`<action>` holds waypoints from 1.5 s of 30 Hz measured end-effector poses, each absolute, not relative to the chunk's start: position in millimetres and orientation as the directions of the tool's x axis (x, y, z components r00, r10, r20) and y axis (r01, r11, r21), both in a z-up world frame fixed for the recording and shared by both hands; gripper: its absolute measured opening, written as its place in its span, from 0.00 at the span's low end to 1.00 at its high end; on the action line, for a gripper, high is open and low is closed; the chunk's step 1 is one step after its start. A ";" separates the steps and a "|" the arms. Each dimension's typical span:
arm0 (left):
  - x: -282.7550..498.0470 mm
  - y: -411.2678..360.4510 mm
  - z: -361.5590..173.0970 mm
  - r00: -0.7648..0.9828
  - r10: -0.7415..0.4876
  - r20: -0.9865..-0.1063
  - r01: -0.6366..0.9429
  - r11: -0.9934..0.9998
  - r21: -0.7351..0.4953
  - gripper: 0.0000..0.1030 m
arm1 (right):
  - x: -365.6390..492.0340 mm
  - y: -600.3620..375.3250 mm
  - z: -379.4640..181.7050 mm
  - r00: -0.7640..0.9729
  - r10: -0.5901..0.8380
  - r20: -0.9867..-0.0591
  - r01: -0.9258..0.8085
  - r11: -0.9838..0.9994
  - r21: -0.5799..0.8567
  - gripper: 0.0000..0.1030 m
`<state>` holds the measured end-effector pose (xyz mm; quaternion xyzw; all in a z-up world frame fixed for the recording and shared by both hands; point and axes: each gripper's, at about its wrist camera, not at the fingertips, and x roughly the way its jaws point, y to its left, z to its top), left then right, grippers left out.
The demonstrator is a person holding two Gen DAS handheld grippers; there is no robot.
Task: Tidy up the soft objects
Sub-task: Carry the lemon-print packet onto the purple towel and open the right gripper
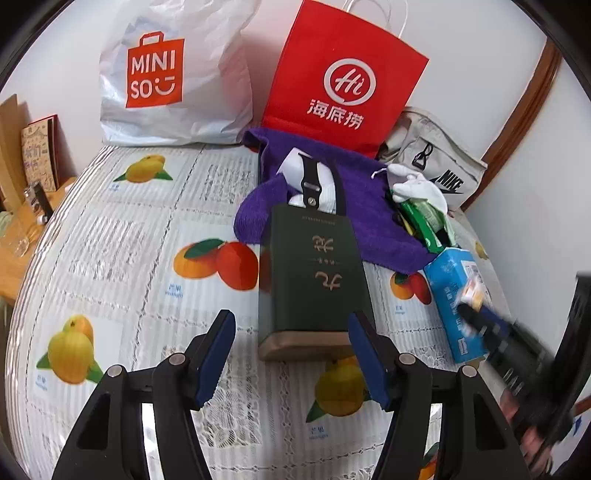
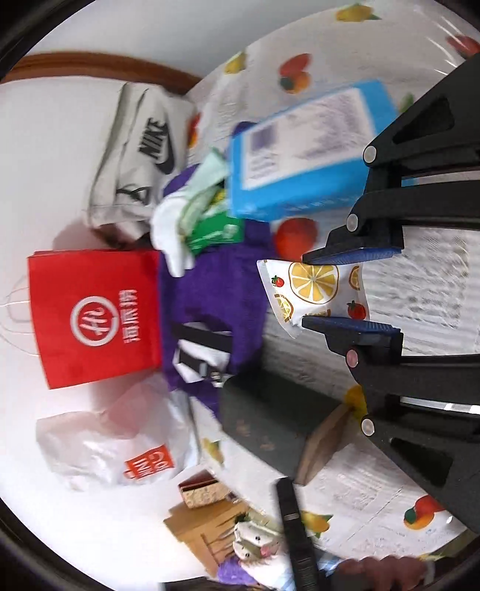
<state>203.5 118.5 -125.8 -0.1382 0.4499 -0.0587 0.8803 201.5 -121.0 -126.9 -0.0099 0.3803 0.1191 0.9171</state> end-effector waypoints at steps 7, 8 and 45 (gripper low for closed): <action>208.8 107.5 -128.6 0.578 -0.208 -0.789 -0.039 0.959 -0.281 0.60 | 248.7 -135.2 -97.6 0.696 0.276 -0.662 -0.306 0.949 0.074 0.26; 210.1 107.0 -129.2 0.576 -0.200 -0.793 -0.045 0.960 -0.276 0.60 | 255.5 -135.5 -95.4 0.695 0.283 -0.662 -0.315 0.946 0.074 0.26; 219.7 123.7 -133.9 0.557 -0.134 -0.819 -0.103 0.968 -0.229 0.60 | 391.4 -85.9 -146.8 0.466 0.275 -0.841 -0.479 0.878 0.022 0.50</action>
